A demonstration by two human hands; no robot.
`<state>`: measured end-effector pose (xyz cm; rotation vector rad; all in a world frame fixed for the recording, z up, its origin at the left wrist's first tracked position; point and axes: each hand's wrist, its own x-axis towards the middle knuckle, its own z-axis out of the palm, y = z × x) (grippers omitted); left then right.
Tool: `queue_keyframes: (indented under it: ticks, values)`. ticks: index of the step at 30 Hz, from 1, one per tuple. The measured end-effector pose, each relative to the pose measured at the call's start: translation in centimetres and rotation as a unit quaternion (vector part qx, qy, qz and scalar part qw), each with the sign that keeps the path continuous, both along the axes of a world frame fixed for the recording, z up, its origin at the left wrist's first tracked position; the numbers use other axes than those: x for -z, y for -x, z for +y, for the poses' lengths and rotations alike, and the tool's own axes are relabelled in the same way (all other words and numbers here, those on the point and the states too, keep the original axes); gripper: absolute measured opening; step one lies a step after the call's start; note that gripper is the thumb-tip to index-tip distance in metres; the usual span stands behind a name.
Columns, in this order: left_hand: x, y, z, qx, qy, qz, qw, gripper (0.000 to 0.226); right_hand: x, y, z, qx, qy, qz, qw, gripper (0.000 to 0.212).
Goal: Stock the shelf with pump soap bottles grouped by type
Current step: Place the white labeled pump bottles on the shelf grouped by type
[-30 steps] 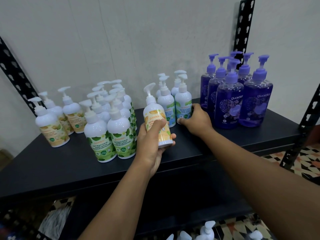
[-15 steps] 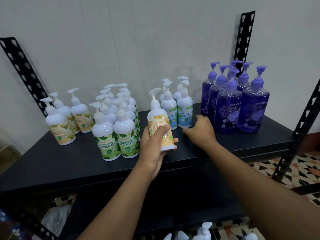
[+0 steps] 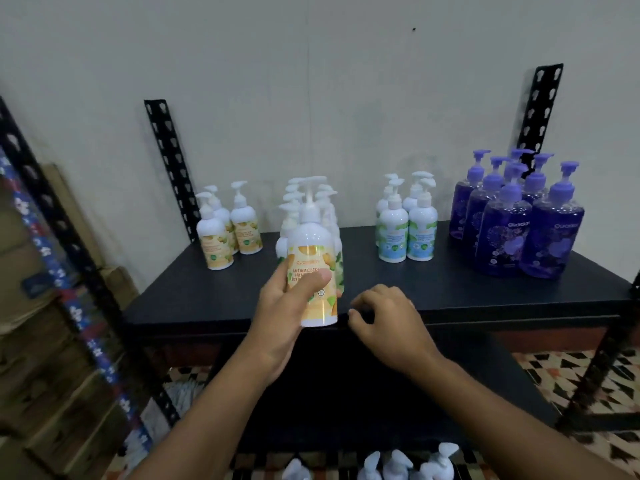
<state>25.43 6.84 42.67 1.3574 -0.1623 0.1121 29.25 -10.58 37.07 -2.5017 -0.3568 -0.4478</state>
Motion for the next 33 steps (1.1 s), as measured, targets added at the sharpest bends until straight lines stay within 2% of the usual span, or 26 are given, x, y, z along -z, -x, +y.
queue_keyframes:
  ticks: [6,10,12,18,21,25,30,33]
  values:
    - [0.0,1.7,10.1,-0.126,-0.053,-0.033,0.99,0.041,-0.6,0.7,9.1,-0.09,0.022,-0.037,0.995,0.028]
    - [0.5,0.9,16.4,-0.207,-0.096,0.003,0.974,0.071,-0.7,-1.1,13.6,-0.115,0.047,-0.027,0.992,0.038]
    - [0.8,0.1,18.7,-0.223,-0.111,0.017,0.968,0.071,-0.8,-2.3,15.6,-0.118,0.071,-0.021,0.99,0.045]
    - [1.8,-2.9,22.0,-0.2,-0.149,0.019,0.968,0.051,-0.1,-5.0,19.3,-0.097,0.164,0.061,0.98,0.065]
    - [2.8,-4.5,21.8,-0.184,-0.17,0.008,0.968,0.047,0.7,-5.1,19.8,-0.066,0.213,0.061,0.973,0.068]
    - [3.9,-6.3,21.2,-0.18,-0.212,0.007,0.961,0.05,1.2,-4.9,19.9,-0.041,0.225,0.06,0.972,0.07]
    - [4.6,-7.2,20.3,-0.17,-0.205,0.022,0.964,0.063,1.2,-4.7,19.9,-0.036,0.236,0.058,0.969,0.072]
    - [4.7,-7.2,20.9,-0.158,-0.268,0.02,0.95,0.062,1.2,-4.7,19.9,-0.037,0.236,0.065,0.969,0.075]
